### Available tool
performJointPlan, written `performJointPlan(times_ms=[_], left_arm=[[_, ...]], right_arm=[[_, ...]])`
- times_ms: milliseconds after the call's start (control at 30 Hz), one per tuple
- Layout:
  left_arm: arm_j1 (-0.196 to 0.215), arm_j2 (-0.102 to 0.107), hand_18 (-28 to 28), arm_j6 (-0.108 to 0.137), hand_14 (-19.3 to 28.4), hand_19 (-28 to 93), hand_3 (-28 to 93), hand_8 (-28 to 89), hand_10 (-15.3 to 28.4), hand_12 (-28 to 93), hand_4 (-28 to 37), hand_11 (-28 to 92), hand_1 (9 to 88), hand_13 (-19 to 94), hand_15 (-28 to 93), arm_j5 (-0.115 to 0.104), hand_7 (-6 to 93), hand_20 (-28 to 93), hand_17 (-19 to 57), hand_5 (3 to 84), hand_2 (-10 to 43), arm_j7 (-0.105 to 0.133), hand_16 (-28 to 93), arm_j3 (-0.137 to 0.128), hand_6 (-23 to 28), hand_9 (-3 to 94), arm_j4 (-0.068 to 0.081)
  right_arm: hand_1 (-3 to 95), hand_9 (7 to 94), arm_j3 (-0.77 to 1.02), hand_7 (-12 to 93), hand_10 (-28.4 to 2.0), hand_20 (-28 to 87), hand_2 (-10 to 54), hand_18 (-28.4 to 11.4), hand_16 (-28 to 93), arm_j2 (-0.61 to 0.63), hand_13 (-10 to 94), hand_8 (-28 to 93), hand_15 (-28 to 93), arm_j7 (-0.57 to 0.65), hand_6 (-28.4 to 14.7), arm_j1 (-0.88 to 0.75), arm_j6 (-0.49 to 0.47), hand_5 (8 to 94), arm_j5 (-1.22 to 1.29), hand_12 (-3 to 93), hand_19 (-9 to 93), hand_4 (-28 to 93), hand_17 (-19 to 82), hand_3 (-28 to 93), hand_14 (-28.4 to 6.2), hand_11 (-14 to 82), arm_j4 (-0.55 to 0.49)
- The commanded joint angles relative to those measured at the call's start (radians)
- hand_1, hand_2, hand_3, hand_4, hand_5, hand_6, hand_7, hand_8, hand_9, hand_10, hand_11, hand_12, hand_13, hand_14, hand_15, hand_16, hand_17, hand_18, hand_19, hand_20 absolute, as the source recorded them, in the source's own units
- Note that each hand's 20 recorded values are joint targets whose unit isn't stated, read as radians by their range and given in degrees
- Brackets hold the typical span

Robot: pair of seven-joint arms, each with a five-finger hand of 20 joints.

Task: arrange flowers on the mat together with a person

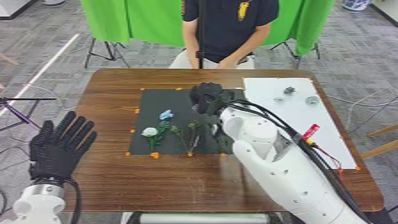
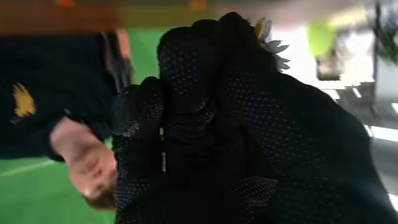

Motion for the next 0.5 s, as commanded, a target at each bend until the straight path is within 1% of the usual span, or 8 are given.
performJointPlan(times_ms=[33, 100, 133, 200, 300, 400, 433, 500], left_arm=[[-0.013, -0.001, 13.5, 0.054, 14.8, 27, 72, -8, 14.3, 10, -28.3, 16, 25.4, 31, 24, -0.016, 7.3, 13, -2.9, 45.0, 14.0, -0.014, -3, 0.030, 7.7, 40.7, 0.000], [-0.002, -0.002, 13.5, 0.048, 14.7, 27, 72, -8, 14.2, 9, -28.3, 16, 25.4, 31, 24, -0.030, 7.2, 13, -2.9, 44.9, 14.0, -0.004, -3, 0.022, 7.8, 40.5, -0.001], [0.004, -0.004, 13.4, 0.057, 14.6, 27, 72, -8, 14.2, 9, -28.3, 16, 25.4, 31, 24, -0.032, 7.2, 13, -2.9, 44.9, 14.0, 0.000, -3, 0.016, 7.8, 40.2, -0.005], [-0.004, -0.003, 13.3, 0.057, 14.6, 27, 72, -8, 14.2, 9, -28.3, 16, 25.4, 31, 24, -0.025, 7.3, 13, -3.0, 44.8, 14.1, -0.004, -3, 0.016, 7.8, 39.9, 0.002], [-0.001, -0.001, 13.3, 0.052, 14.6, 27, 72, -8, 14.1, 9, -28.3, 16, 25.4, 31, 24, -0.021, 7.4, 13, -3.0, 44.7, 14.1, -0.009, -3, 0.015, 7.8, 39.7, 0.002], [-0.022, 0.001, 13.3, 0.056, 14.6, 27, 73, -8, 14.1, 9, -28.3, 16, 25.4, 31, 25, -0.026, 7.5, 13, -3.0, 44.7, 14.1, -0.017, -3, 0.022, 7.8, 39.7, 0.011], [-0.024, 0.004, 13.3, 0.050, 14.6, 27, 73, -8, 14.1, 9, -28.3, 16, 25.4, 31, 25, -0.031, 7.5, 13, -3.0, 44.7, 14.1, -0.013, -3, 0.023, 7.8, 39.7, 0.012], [-0.032, 0.008, 13.3, 0.043, 14.6, 28, 73, -8, 14.1, 9, -28.3, 16, 25.4, 31, 25, -0.026, 7.5, 13, -3.0, 44.7, 14.1, -0.018, -3, 0.025, 7.8, 39.6, 0.016]], right_arm=[[65.1, 77.5, -0.066, 52, -8.5, 39, -9.5, -14.9, 48, -0.011, 73, 4, 50, 0.038, 2.0, -0.019, -0.010, 67.5, -0.054, 47.8, 88, -28, 46, 69, -3.0, 20.4, 0.006], [64.8, 77.4, -0.084, 51, -8.6, 39, -9.5, -15.0, 48, -0.012, 73, 3, 50, 0.048, 1.8, -0.025, 0.035, 67.4, -0.092, 47.4, 88, -28, 46, 69, -3.0, 20.1, 0.000], [64.7, 77.4, -0.096, 51, -8.7, 39, -9.5, -15.0, 48, -0.012, 73, 3, 50, 0.057, 1.7, -0.021, 0.061, 67.4, -0.104, 47.3, 88, -28, 46, 69, -3.0, 20.1, 0.002], [64.6, 77.5, -0.109, 51, -8.6, 38, -9.5, -15.1, 47, -0.017, 73, 4, 50, 0.084, 1.7, -0.009, 0.095, 67.5, -0.095, 47.2, 88, -28, 46, 69, -3.0, 20.2, 0.008], [64.3, 77.6, -0.120, 51, -8.6, 38, -9.5, -15.2, 47, -0.025, 73, 4, 50, 0.092, 1.7, 0.003, 0.133, 67.7, -0.090, 47.0, 88, -28, 46, 69, -2.9, 20.3, 0.011], [64.2, 77.7, -0.124, 50, -8.6, 38, -9.5, -15.4, 47, -0.050, 73, 4, 51, 0.093, 1.5, 0.010, 0.150, 67.9, -0.097, 47.1, 89, -28, 46, 69, -3.0, 20.5, 0.025], [64.2, 77.7, -0.126, 50, -8.6, 38, -9.5, -15.5, 47, -0.059, 73, 4, 51, 0.092, 1.5, 0.007, 0.146, 67.9, -0.101, 47.1, 89, -28, 46, 69, -3.1, 20.5, 0.026], [63.7, 77.5, -0.139, 50, -8.6, 37, -9.5, -15.6, 47, -0.070, 73, 4, 51, 0.085, 1.2, 0.007, 0.129, 68.1, -0.115, 47.3, 89, -28, 46, 69, -3.3, 20.6, 0.034]])
